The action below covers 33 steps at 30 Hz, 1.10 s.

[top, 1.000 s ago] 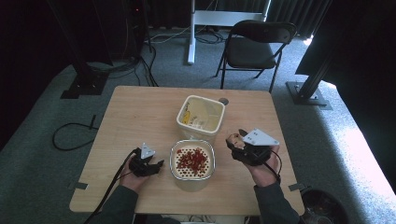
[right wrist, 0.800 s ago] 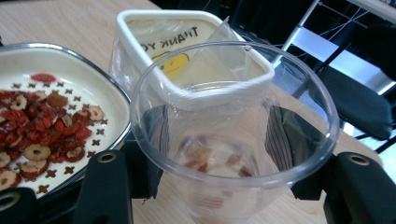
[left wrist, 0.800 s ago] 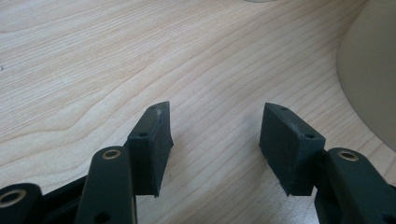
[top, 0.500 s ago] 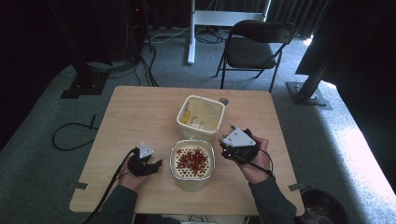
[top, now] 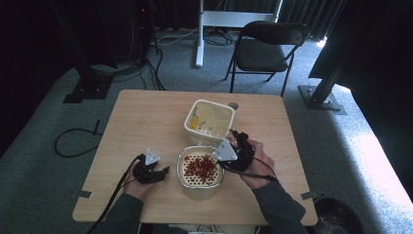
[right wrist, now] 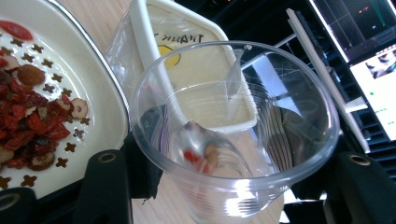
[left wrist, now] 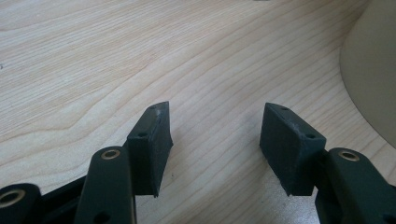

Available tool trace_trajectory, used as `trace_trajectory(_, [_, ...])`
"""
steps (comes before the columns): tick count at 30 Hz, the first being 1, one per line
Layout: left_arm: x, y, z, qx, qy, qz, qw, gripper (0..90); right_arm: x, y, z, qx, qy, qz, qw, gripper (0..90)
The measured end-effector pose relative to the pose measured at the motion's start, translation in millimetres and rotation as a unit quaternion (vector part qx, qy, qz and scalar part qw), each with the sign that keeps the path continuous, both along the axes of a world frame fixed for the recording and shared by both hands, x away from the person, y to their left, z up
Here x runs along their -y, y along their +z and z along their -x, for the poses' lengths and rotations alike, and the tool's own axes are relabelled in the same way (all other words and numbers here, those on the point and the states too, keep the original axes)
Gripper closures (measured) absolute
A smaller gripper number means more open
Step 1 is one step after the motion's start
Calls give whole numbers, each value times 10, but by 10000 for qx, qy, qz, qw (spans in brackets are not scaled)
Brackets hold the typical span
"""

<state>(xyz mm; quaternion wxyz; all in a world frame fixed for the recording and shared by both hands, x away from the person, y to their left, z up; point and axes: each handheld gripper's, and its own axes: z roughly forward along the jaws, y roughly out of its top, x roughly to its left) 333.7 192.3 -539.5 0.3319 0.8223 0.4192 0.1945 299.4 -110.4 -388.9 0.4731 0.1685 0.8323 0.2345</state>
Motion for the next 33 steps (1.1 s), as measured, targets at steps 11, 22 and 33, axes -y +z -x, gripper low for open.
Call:
trace_trajectory(11, [0,0,-1,6,-8,-8,10000,440,-152,-92,43,380,86,947,9947,393])
trace_trajectory(22, [-3,1,-4,-3,-17,-9,10000,441,-253,-169,103,703,245,1711,9824,393])
trace_trajectory(33, [-3,-1,-5,-15,-15,9,10000,440,-321,-226,153,1123,311,2442,9627,393])
